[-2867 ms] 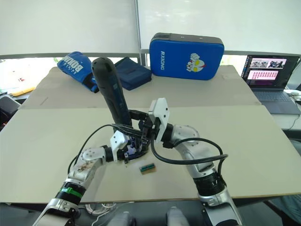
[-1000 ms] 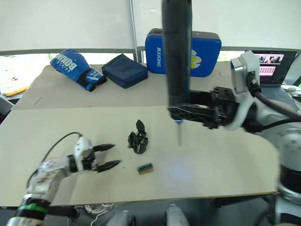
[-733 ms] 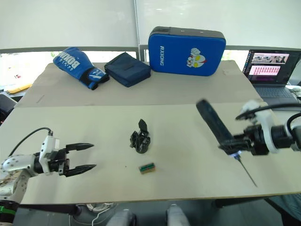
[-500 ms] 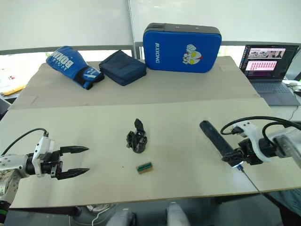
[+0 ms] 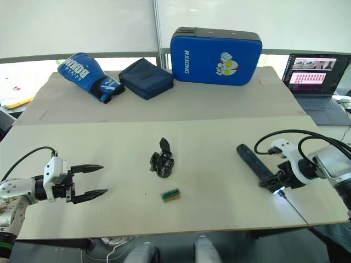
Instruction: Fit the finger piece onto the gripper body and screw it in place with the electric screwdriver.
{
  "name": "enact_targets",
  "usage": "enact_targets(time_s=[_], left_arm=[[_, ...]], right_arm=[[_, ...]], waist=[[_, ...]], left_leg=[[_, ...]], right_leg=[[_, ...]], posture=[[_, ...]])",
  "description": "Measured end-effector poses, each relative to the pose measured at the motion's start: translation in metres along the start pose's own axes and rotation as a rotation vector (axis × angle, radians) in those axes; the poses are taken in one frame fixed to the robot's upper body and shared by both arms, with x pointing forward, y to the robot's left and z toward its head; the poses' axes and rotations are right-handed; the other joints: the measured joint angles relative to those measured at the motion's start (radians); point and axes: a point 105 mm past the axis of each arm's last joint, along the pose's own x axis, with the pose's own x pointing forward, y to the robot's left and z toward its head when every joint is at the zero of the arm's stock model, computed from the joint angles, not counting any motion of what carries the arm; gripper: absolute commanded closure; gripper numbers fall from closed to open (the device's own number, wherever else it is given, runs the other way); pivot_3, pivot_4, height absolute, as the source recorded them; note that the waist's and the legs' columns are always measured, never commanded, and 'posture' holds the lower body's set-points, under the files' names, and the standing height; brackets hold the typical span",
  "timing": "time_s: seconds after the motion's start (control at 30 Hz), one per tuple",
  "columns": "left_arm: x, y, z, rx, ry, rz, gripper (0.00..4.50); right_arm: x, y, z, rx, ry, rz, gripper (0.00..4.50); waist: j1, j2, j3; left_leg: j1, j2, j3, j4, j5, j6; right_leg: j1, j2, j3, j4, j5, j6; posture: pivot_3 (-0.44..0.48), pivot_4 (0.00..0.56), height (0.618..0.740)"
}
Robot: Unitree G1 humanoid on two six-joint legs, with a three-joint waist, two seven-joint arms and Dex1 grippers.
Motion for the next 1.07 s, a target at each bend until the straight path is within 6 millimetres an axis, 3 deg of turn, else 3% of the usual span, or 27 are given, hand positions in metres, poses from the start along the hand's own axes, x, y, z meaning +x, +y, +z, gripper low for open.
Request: enact_targets(time_s=[0.03, 0.13, 0.37, 0.57, 0.73, 0.83, 1.07], left_arm=[[0.0, 0.0, 0.0, 0.0, 0.0, 0.003, 0.0], [0.0, 0.003, 0.002, 0.007, -0.005, 0.02, 0.0], [-0.012, 0.013, 0.0, 0.019, 0.007, 0.087, 0.0], [-0.04, 0.025, -0.003, 0.058, 0.072, 0.187, 0.0], [-0.056, 0.026, -0.007, 0.056, 0.096, 0.252, 0.0], [-0.058, 0.019, -0.012, 0.044, 0.111, 0.262, 0.0], [-0.06, 0.011, -0.014, 0.038, 0.122, 0.273, 0.0]], right_arm=[[-0.001, 0.0, 0.0, 0.0, -0.001, 0.001, 0.04], [-0.007, -0.004, -0.002, -0.009, 0.0, -0.012, 0.04], [-0.058, -0.014, -0.003, -0.097, -0.144, -0.039, 0.04], [-0.095, 0.046, 0.028, -0.569, -0.605, 0.216, 0.04], [-0.076, 0.098, 0.008, -0.81, -0.707, 0.368, 0.04], [-0.063, 0.123, 0.008, -0.885, -0.844, 0.388, 0.04], [-0.054, 0.13, 0.002, -0.992, -0.902, 0.341, 0.04]], waist=[[0.0, 0.0, 0.0], [0.003, 0.0, 0.0], [0.004, 0.0, 0.0], [-0.004, -0.001, 0.0], [0.006, -0.002, -0.001], [0.01, -0.003, -0.001], [0.022, -0.005, -0.002]], left_leg=[[0.0, 0.0, 0.0, 0.0, 0.0, 0.0], [0.0, -0.001, 0.0, 0.0, 0.0, 0.0], [0.0, 0.0, 0.0, 0.0, 0.0, 0.0], [0.006, 0.002, 0.0, -0.001, 0.0, 0.001], [0.006, 0.001, -0.001, 0.0, 0.0, 0.001], [0.006, 0.0, 0.0, 0.002, 0.0, 0.001], [0.009, 0.001, 0.0, 0.001, 0.0, 0.001]], right_leg=[[0.0, 0.0, 0.0, 0.0, 0.0, 0.0], [0.0, 0.0, 0.0, 0.0, 0.0, 0.0], [0.0, 0.0, 0.0, 0.002, 0.0, 0.0], [0.006, 0.002, 0.0, 0.001, 0.0, 0.0], [0.007, 0.001, -0.001, 0.002, 0.0, 0.0], [0.007, 0.0, 0.0, 0.003, 0.0, 0.001], [0.009, 0.001, 0.0, 0.003, 0.0, 0.001]], posture=[[0.0, 0.15, 0.74], [0.0, 0.15, 0.74], [0.0, 0.15, 0.74], [0.0, 0.15, 0.74], [0.0, 0.15, 0.74], [0.0, 0.15, 0.74], [0.0, 0.15, 0.74]])
